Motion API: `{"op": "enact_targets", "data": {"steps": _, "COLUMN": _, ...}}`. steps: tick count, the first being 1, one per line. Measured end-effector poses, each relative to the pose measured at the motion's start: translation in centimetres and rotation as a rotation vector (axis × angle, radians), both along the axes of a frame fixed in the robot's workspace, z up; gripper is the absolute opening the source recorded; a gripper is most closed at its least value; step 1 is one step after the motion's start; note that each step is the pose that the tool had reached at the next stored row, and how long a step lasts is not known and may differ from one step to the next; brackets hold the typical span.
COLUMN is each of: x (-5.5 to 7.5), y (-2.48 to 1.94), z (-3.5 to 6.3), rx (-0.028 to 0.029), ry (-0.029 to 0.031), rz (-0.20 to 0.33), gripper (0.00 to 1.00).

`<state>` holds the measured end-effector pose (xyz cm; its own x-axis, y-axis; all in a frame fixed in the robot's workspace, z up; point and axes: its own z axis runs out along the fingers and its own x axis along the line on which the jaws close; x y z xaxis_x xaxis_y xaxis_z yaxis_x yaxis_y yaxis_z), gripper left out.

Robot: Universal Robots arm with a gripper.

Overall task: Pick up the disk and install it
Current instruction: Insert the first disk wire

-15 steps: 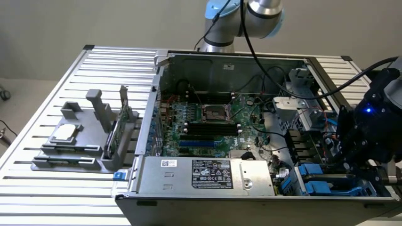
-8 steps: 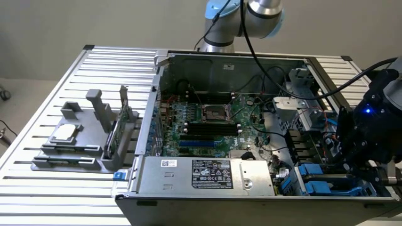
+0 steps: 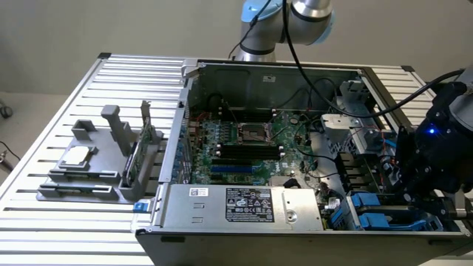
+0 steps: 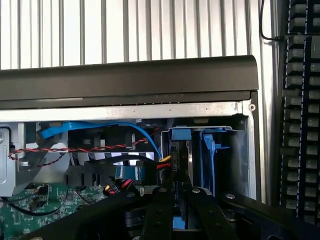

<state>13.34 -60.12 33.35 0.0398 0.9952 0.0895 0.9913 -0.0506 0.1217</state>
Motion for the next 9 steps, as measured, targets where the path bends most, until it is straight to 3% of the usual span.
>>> {"op": "enact_targets", "data": {"steps": 9, "x": 0.0, "y": 0.27, "z": -0.09, "rx": -0.0151, "ry": 0.0, "rz": -0.001, "gripper": 0.17}}
